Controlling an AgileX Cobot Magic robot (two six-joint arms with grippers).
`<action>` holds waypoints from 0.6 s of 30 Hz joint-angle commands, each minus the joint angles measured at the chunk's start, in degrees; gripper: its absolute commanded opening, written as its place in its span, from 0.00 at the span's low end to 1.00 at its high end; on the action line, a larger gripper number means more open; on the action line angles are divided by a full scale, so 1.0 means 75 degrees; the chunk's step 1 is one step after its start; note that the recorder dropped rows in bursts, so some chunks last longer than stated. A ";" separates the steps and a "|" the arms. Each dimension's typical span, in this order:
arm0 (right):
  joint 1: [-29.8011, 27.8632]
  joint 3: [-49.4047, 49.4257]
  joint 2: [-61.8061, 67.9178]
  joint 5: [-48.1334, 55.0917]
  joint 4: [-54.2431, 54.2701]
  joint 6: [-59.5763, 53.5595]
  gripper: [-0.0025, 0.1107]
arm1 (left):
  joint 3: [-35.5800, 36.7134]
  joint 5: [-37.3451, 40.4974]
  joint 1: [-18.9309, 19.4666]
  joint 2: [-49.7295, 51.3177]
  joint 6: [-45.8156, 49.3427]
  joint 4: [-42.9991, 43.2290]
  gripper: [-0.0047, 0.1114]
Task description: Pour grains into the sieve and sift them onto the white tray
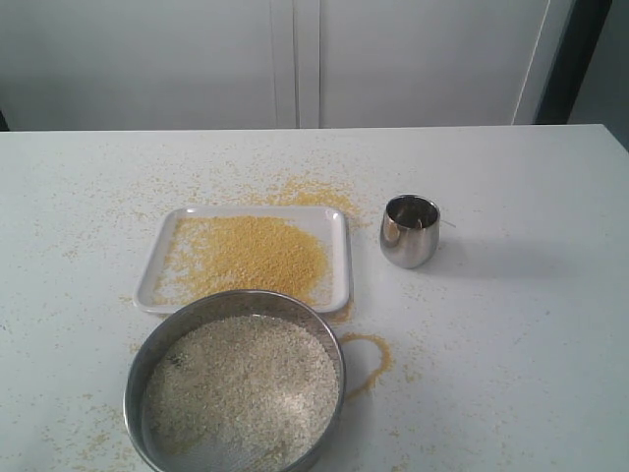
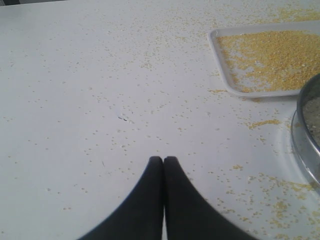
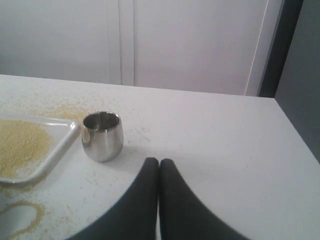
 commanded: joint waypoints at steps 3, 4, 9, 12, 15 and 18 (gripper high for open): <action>0.0029 0.0730 -0.0403 -0.0241 -0.0013 0.0000 0.02 | 0.0033 0.0005 0.0032 -0.0035 0.0001 -0.0082 0.04; 0.0029 0.0844 -0.0403 -0.0261 -0.0013 0.0000 0.02 | 0.0033 0.0005 0.0032 -0.0035 0.0001 -0.0082 0.04; 0.0029 0.1263 -0.0403 -0.0396 -0.0013 0.0000 0.02 | 0.0033 0.0005 0.0032 -0.0035 0.0001 -0.0082 0.04; 0.0029 0.1263 -0.0403 -0.0247 -0.0013 0.0000 0.02 | 0.0033 0.0005 0.0032 -0.0035 0.0001 -0.0082 0.04; 0.0029 0.1263 -0.0403 -0.0239 -0.0057 -0.0080 0.02 | 0.0033 0.0005 0.0032 -0.0035 0.0001 -0.0082 0.04; 0.0029 0.1263 -0.0403 -0.0239 -0.0057 -0.0273 0.02 | 0.0033 0.0005 0.0032 -0.0035 0.0001 -0.0082 0.04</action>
